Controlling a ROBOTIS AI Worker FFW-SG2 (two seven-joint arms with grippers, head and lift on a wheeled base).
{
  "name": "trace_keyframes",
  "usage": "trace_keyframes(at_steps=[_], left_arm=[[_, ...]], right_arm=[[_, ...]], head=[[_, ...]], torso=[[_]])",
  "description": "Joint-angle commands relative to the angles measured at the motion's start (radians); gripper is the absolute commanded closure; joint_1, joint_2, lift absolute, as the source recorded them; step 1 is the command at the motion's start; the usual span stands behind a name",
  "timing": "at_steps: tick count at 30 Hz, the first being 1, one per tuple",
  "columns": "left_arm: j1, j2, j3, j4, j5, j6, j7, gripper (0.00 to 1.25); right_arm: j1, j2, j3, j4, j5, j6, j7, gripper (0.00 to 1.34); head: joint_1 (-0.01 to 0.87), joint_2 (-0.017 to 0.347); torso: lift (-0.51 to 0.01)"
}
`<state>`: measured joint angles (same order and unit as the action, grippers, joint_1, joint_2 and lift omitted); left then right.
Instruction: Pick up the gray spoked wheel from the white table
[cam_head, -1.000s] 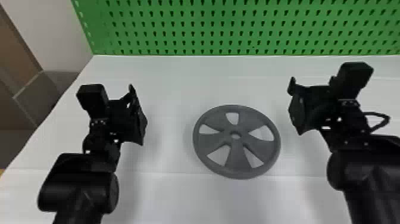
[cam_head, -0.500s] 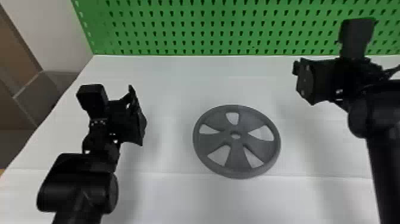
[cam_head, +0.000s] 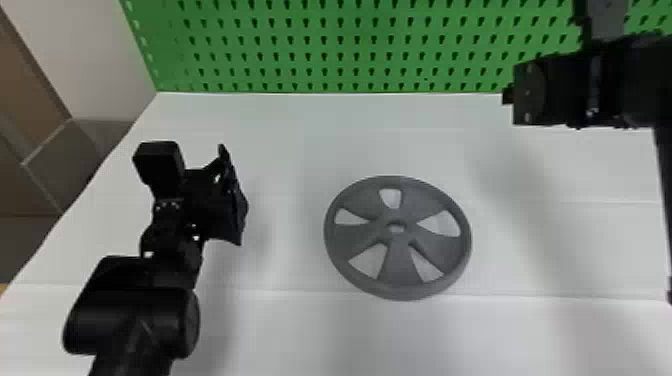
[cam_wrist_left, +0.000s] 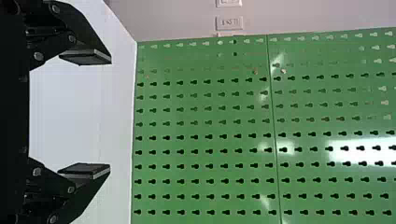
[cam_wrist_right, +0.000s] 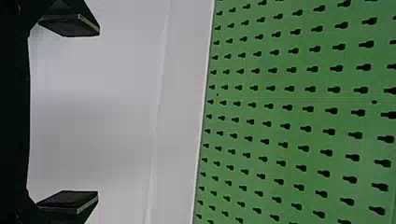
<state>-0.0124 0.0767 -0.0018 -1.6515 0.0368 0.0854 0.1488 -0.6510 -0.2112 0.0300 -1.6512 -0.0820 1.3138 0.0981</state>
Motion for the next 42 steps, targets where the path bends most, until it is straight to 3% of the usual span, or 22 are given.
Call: trace_keyframes(at_steps=[1,16,23,30,34,42], left_arm=[[-0.001,0.0,-0.003,0.001,-0.003,0.007,0.0,0.43],[-0.014,0.005,-0.02,-0.001,-0.026,0.027,0.0,0.43],[-0.024,0.014,-0.033,0.001,-0.038,0.03,0.0,0.43],[-0.034,0.017,-0.043,-0.001,-0.046,0.034,0.0,0.43],[-0.032,0.02,-0.043,0.001,-0.044,0.036,0.0,0.43],[-0.038,0.026,-0.05,-0.001,-0.044,0.042,0.0,0.43]], right_arm=[[-0.111,-0.02,0.014,0.12,-0.067,0.145,0.0,0.07],[-0.282,-0.047,0.064,0.456,-0.099,0.258,0.0,0.07],[-0.305,-0.056,0.102,0.508,-0.096,0.258,0.002,0.07],[-0.312,-0.097,0.156,0.565,-0.216,0.258,0.002,0.07],[-0.331,-0.102,0.218,0.599,-0.231,0.258,0.002,0.07],[-0.325,-0.111,0.245,0.634,-0.278,0.258,0.002,0.07]], head=[[0.779,0.084],[0.779,0.084],[0.779,0.084],[0.779,0.084],[0.779,0.084],[0.779,0.084]], torso=[[-0.094],[-0.094],[-0.094],[-0.094],[-0.094],[-0.094]])
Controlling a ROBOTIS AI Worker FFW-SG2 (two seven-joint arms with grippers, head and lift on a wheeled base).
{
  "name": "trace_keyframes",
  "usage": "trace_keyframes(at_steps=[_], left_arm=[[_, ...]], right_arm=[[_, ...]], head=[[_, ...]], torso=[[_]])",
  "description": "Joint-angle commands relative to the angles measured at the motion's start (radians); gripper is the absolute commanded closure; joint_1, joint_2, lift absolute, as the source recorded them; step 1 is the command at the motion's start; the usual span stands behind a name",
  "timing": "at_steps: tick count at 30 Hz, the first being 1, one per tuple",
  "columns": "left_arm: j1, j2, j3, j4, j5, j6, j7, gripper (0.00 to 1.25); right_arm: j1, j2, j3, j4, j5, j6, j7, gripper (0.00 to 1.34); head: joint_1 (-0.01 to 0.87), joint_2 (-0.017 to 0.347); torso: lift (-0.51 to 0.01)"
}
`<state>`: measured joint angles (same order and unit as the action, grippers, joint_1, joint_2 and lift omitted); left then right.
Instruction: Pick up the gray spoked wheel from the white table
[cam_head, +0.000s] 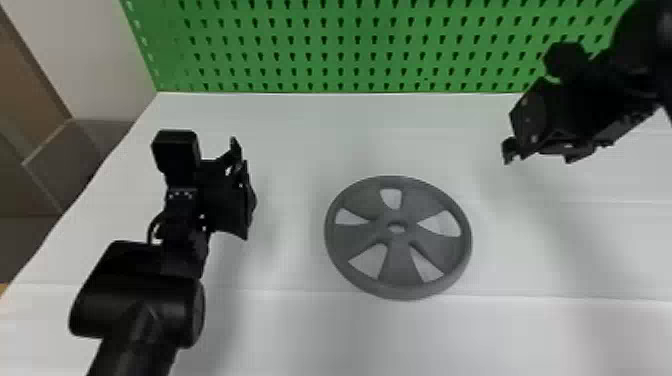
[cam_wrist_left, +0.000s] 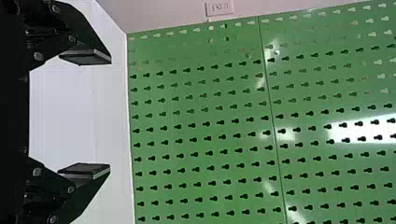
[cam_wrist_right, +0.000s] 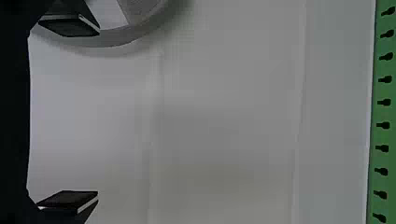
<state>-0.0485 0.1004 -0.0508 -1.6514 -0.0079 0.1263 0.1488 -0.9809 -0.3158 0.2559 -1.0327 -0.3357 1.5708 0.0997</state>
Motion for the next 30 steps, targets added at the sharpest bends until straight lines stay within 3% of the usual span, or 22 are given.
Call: trace_keyframes(at_steps=[1,10,30], left_arm=[[-0.002,0.004,-0.001,-0.001,-0.001,0.001,0.0,0.43],[-0.005,0.009,-0.008,-0.001,0.0,0.004,0.0,0.43],[-0.007,0.013,-0.006,-0.001,0.002,0.004,0.002,0.43]], right_arm=[[0.005,-0.008,0.022,0.02,-0.031,0.001,0.0,0.07],[-0.018,-0.02,0.083,0.069,-0.08,0.001,0.0,0.07],[-0.016,-0.028,0.108,0.086,-0.089,0.001,0.0,0.07]], head=[[0.779,0.084],[0.779,0.084],[0.779,0.084]], torso=[[-0.094],[-0.094],[-0.094]])
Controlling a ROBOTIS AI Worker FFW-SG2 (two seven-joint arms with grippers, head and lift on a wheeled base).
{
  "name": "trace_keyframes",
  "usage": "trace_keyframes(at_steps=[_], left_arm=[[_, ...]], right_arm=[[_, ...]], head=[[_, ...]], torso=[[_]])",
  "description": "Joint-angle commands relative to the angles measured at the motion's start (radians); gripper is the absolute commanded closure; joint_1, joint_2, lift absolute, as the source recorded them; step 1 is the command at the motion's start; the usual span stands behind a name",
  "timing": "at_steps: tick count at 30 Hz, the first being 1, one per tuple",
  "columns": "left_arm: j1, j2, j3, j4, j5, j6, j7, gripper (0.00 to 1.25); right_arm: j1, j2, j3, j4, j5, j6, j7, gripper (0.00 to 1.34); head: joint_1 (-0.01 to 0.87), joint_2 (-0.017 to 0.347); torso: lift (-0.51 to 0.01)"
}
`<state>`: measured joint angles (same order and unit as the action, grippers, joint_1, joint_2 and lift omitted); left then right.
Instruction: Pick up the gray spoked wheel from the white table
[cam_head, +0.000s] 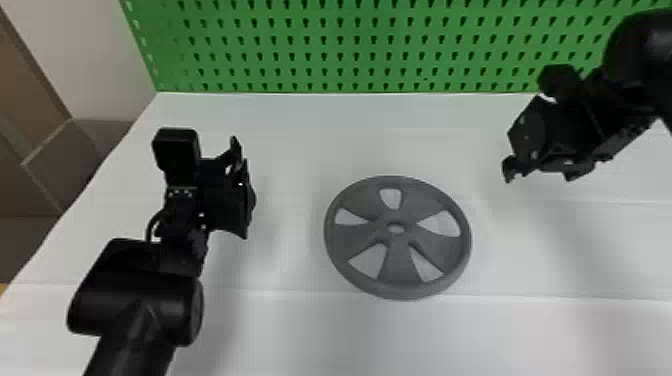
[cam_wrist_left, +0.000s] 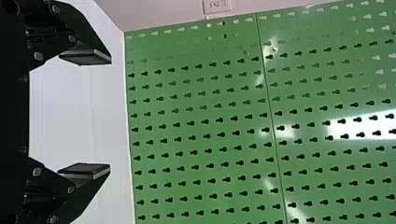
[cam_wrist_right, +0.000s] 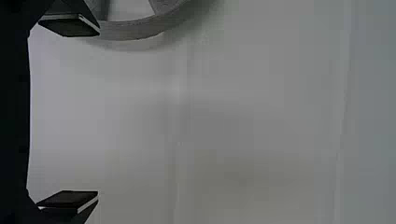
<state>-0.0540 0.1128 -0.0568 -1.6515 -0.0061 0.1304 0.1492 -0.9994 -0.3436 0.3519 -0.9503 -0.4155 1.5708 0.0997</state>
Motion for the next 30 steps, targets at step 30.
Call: trace_keyframes(at_steps=[30], left_arm=[[-0.014,0.01,-0.017,0.001,0.0,0.018,0.001,0.43]], right_arm=[[0.004,0.112,0.045,0.131,-0.02,-0.032,0.0,0.07]], head=[[0.779,0.084]], torso=[[-0.094]])
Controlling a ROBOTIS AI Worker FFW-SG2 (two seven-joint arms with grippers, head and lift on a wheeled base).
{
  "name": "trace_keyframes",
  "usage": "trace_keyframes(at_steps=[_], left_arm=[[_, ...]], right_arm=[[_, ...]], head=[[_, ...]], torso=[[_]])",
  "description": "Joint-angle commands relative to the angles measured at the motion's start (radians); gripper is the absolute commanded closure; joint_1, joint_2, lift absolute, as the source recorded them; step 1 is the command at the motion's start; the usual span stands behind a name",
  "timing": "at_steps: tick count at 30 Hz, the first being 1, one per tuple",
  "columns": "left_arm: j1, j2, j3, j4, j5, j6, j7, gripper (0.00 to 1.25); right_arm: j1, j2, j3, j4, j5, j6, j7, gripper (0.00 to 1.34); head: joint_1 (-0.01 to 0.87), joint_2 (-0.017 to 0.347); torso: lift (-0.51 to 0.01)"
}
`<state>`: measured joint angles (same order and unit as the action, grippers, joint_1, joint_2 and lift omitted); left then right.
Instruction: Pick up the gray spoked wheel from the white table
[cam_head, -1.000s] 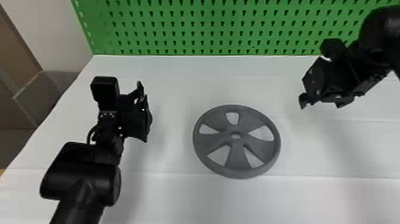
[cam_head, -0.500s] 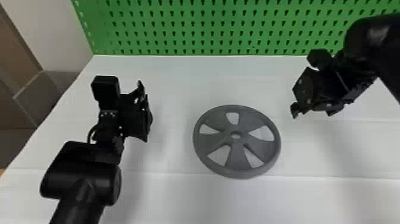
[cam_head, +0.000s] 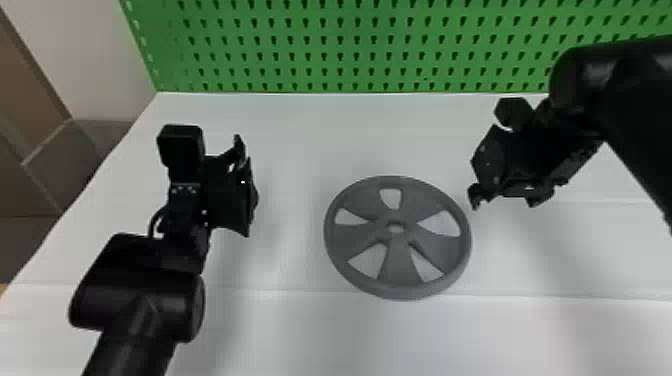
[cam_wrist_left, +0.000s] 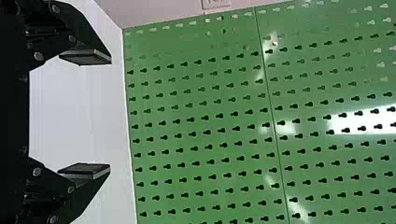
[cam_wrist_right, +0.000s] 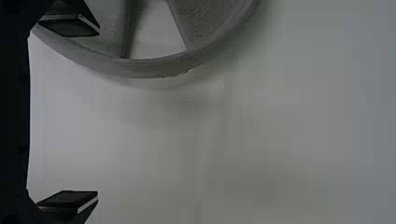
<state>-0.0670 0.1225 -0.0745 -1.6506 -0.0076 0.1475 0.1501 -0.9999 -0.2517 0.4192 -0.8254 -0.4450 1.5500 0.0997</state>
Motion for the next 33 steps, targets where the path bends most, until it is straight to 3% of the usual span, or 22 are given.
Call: trace_keyframes(at_steps=[1,18,21,26,33], left_arm=[[-0.001,0.0,-0.001,0.0,0.001,0.001,0.0,0.43],[-0.004,0.002,-0.007,0.0,0.009,0.004,0.0,0.43],[-0.005,0.002,-0.008,0.0,0.011,0.003,0.0,0.43],[-0.007,0.002,-0.007,0.0,0.012,0.004,0.0,0.43],[-0.007,0.002,-0.005,0.0,0.012,0.003,0.0,0.43]], right_arm=[[0.004,0.023,-0.022,0.006,0.009,-0.014,0.0,0.07],[0.0,0.086,-0.01,0.006,0.015,-0.051,0.034,0.07],[-0.002,0.095,0.006,0.006,0.049,-0.054,0.08,0.07],[-0.008,0.104,0.036,0.006,0.167,-0.073,0.216,0.07],[-0.011,0.108,0.056,0.006,0.239,-0.09,0.285,0.07]], head=[[0.779,0.084],[0.779,0.084],[0.779,0.084],[0.779,0.084],[0.779,0.084]], torso=[[-0.094],[-0.094],[-0.094],[-0.094],[-0.094]])
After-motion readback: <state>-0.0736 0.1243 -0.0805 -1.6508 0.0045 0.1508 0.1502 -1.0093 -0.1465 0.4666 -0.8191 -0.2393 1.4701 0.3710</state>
